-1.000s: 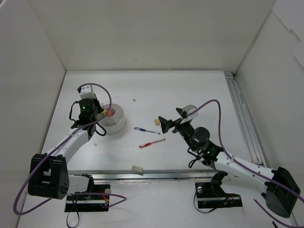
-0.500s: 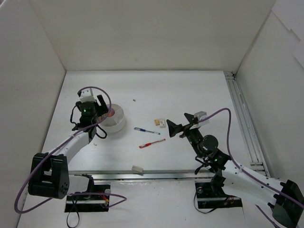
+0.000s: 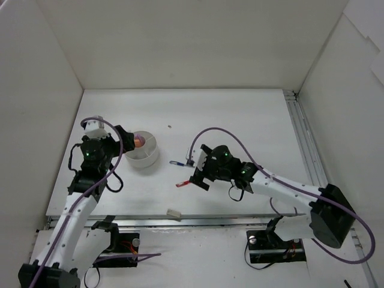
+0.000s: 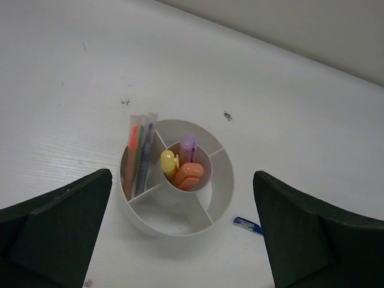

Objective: Sort the stationery into containers
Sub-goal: Pick up the pen from the center of the board.

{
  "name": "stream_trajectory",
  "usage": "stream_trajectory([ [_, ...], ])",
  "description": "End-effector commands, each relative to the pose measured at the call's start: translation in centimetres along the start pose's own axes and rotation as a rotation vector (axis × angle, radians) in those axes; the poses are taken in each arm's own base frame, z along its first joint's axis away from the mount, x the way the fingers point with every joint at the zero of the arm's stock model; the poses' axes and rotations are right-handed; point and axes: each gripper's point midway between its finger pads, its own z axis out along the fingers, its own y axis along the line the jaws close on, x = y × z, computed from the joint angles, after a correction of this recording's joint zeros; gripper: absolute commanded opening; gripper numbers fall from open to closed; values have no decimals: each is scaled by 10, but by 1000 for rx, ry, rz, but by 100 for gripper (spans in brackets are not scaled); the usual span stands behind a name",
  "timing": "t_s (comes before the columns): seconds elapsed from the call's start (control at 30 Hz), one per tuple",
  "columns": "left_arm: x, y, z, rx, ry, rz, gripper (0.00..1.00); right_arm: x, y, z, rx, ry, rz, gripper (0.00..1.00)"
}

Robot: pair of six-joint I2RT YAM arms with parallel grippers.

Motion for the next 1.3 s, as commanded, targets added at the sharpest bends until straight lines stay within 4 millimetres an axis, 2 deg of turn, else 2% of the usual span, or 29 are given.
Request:
stream_trajectory([
  [0.0, -1, -22, -30, 105, 26, -44, 100, 16, 30, 18, -213, 52, -131, 98],
  [0.07, 9, -22, -39, 110, 58, -46, 100, 13, 30, 26, -238, 51, -152, 98],
  [0.1, 7, -21, -47, 118, 42, -52, 100, 21, 37, 31, -285, 73, -143, 98],
  [0.2, 18, -23, -56, 150, 64, -47, 100, 22, 40, 39, -343, 76, -140, 98],
  [0.3, 23, -30, -63, 198, 81, -54, 100, 34, 42, 52, -389, 111, -122, 96],
  [0.5, 27, -27, -67, 179, 117, -46, 100, 54, 40, 76, -410, 189, -74, 83],
  [0.63, 24, -27, -70, 181, 103, -46, 100, 64, 44, 78, -419, 215, -45, 71],
  [0.77, 28, -20, -67, 156, 91, -37, 100, 72, 49, 77, -408, 241, -25, 65],
  [0.8, 30, -19, -66, 151, 95, -38, 100, 73, 47, 79, -389, 244, -26, 61],
  [0.87, 31, -18, -65, 144, 99, -38, 100, 77, 51, 79, -368, 257, -21, 39],
  [0.9, 31, -18, -65, 143, 102, -36, 100, 78, 51, 79, -334, 262, -27, 23],
  [0.97, 31, -17, -63, 143, 96, -24, 100, 76, 52, 79, -292, 260, -36, 16],
  [1.0, 34, -15, -61, 137, 98, -19, 100, 66, 50, 81, -257, 227, -56, 10],
  [1.03, 33, -12, -60, 120, 95, -20, 100, 72, 52, 79, -240, 228, -42, 8],
  [1.13, 36, -11, -59, 117, 107, -12, 100, 67, 48, 76, -197, 185, -32, 0],
  [1.27, 36, -23, -59, 179, 122, -5, 100, 48, 47, 67, -177, 130, -21, 0],
])
